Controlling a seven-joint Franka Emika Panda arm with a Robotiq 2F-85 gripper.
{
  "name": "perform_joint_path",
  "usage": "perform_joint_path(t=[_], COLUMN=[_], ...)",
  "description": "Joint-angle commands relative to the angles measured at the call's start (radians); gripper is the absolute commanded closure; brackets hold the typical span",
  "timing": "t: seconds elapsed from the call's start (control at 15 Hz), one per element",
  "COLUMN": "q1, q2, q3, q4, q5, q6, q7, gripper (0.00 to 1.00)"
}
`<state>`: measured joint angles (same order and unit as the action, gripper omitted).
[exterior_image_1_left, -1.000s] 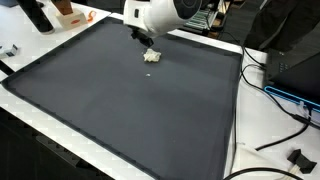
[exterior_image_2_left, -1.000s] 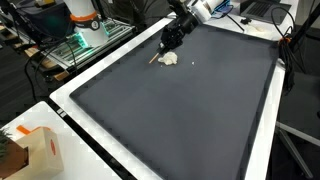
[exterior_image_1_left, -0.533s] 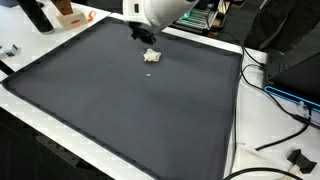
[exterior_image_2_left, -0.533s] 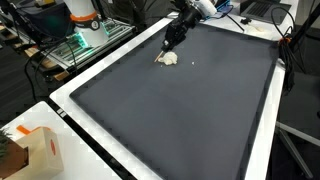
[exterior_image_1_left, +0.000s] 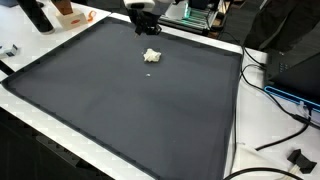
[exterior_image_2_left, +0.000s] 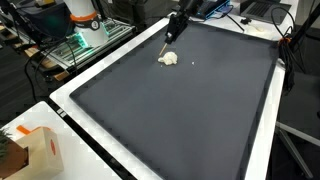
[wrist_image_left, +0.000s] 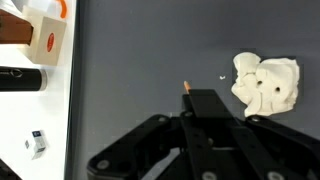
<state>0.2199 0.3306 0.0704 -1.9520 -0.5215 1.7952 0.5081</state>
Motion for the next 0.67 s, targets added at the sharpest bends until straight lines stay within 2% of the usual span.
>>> perform_joint_path(t=[0.0,0.6], q1=[-0.026,-0.061], q2=[-0.095,-0.251], q3=[0.010,0.013], q4=[-0.087,-0.185], q5=[0.072,0.217], q6=[0.073,0.177], q7=[-0.095,-0.269], gripper=[0.97,0.97])
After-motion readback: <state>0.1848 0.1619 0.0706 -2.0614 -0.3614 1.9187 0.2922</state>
